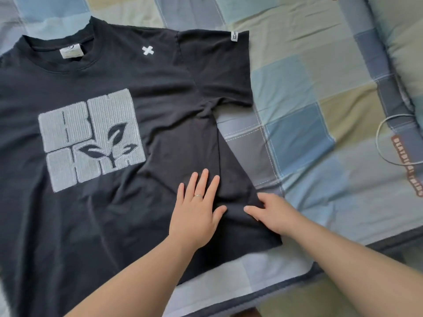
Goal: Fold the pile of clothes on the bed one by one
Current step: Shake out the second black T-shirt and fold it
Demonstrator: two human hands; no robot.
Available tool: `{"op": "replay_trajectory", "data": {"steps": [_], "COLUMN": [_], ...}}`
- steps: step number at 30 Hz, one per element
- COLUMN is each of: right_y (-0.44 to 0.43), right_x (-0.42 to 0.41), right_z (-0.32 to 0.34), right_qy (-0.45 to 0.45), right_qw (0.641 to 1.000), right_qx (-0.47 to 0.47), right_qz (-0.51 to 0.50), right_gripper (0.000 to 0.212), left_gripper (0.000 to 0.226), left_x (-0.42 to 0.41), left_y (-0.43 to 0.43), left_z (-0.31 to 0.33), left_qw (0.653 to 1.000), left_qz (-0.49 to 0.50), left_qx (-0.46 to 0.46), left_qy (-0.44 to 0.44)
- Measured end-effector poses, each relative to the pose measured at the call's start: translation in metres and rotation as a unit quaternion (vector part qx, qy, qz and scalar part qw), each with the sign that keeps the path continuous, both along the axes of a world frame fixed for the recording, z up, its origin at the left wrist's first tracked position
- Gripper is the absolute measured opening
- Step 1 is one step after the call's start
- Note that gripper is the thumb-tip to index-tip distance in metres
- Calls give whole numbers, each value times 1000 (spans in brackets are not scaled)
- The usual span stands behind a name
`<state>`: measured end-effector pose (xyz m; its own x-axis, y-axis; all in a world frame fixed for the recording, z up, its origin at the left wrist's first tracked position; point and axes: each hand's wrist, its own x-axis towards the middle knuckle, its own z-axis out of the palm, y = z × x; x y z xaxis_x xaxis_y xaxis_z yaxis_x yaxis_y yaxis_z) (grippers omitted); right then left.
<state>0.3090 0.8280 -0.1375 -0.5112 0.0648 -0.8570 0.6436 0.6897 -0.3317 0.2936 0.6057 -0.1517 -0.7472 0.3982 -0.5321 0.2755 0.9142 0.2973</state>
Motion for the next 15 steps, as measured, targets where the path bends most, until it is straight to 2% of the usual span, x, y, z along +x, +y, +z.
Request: {"op": "replay_trajectory", "data": {"steps": [4, 7, 10, 12, 14, 15], "right_y": [0, -6, -13, -14, -8, -4], "right_x": [35, 57, 69, 74, 84, 90], "right_z": [2, 1, 5, 12, 14, 15], "right_qy": [95, 108, 107, 87, 63, 47], "right_qw": [991, 986, 981, 982, 982, 974], "right_qx": [54, 88, 38, -3, -16, -20], "right_qz": [-79, -91, -158, -168, -179, -222], "right_gripper": [39, 38, 25, 16, 15, 17], "left_gripper": [72, 73, 83, 86, 78, 70], "left_x": [21, 39, 59, 72, 86, 93], "left_y": [-3, -3, -6, -12, -21, -27], "left_z": [1, 4, 11, 15, 14, 12], "left_qw": [1000, 998, 997, 996, 995, 995], "left_qz": [-20, -39, -51, -49, -54, -67], "left_qx": [1, 15, 23, 32, 29, 14], "left_qy": [22, 40, 55, 65, 74, 69]}}
